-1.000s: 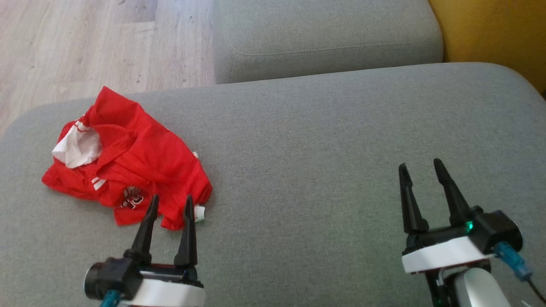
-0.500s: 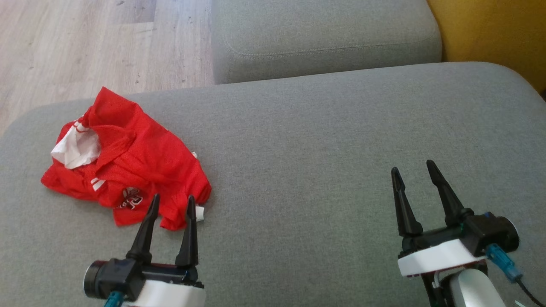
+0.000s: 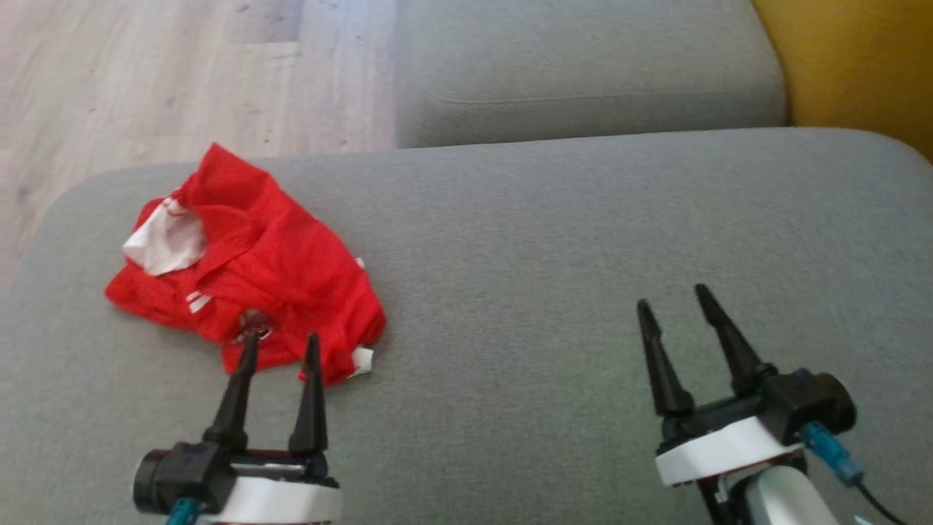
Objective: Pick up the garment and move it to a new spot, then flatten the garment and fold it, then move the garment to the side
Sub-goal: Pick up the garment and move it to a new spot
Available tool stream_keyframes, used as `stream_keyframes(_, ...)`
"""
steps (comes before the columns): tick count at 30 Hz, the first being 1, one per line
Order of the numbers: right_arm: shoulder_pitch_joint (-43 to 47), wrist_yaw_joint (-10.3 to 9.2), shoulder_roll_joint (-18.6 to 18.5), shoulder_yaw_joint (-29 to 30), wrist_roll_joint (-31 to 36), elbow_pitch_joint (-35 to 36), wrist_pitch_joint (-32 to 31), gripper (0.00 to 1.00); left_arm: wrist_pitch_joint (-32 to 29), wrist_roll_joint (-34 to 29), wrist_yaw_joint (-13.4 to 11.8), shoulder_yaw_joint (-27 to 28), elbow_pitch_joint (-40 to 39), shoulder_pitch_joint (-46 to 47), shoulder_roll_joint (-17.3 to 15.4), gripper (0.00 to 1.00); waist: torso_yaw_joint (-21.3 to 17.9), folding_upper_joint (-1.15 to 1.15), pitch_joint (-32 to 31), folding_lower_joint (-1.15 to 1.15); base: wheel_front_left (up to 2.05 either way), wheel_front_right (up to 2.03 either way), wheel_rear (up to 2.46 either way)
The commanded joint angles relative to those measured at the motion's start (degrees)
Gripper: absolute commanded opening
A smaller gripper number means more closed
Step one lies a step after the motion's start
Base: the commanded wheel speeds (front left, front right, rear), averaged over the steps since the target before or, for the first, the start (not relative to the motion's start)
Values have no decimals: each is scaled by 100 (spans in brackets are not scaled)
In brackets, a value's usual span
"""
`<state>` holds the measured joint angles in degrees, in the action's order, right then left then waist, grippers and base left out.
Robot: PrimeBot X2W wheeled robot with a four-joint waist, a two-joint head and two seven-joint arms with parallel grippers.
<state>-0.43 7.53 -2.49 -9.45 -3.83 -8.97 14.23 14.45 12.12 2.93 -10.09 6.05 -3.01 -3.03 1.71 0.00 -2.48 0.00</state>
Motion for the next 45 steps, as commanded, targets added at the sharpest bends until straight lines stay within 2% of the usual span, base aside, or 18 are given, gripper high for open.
stream_keyframes(1, -107, -4, -39, -249, -60, 157, 77, 100, 55, -13, -52, 277, -184, 183, 14, 100, 196, 0, -52, 0, 0, 0, 0)
stream_keyframes(12, 26, -4, -39, -718, -271, 110, 77, 100, 55, -130, -108, 501, -254, -41, 15, 100, 956, 0, -239, 0, 0, 0, 0)
stream_keyframes(25, 165, -4, -39, -957, -465, 91, 77, 100, 55, -183, -88, 673, -321, -242, 15, 100, 1501, 0, -426, 0, 0, 0, 0)
stream_keyframes(32, 156, -4, -39, -1007, -483, 92, 77, 100, 55, -273, -10, 769, -348, -221, 15, 100, 1440, 0, -404, 0, 0, 0, 0)
stream_keyframes(36, 117, -4, -39, -943, -439, 99, 77, 100, 55, -364, 159, 774, -178, 58, -39, 100, 1278, 0, -257, 0, 0, 0, 0)
stream_keyframes(41, 19, -4, -39, -826, -358, 177, 77, 100, -38, -450, 349, 583, 503, 991, -428, 100, 1015, 0, 79, 0, 0, 0, 0)
stream_keyframes(45, -183, -4, -39, -691, -268, 296, 77, 100, -733, -255, 428, 406, 1133, 2231, -826, 100, 787, 0, 587, 0, 0, 0, 0)
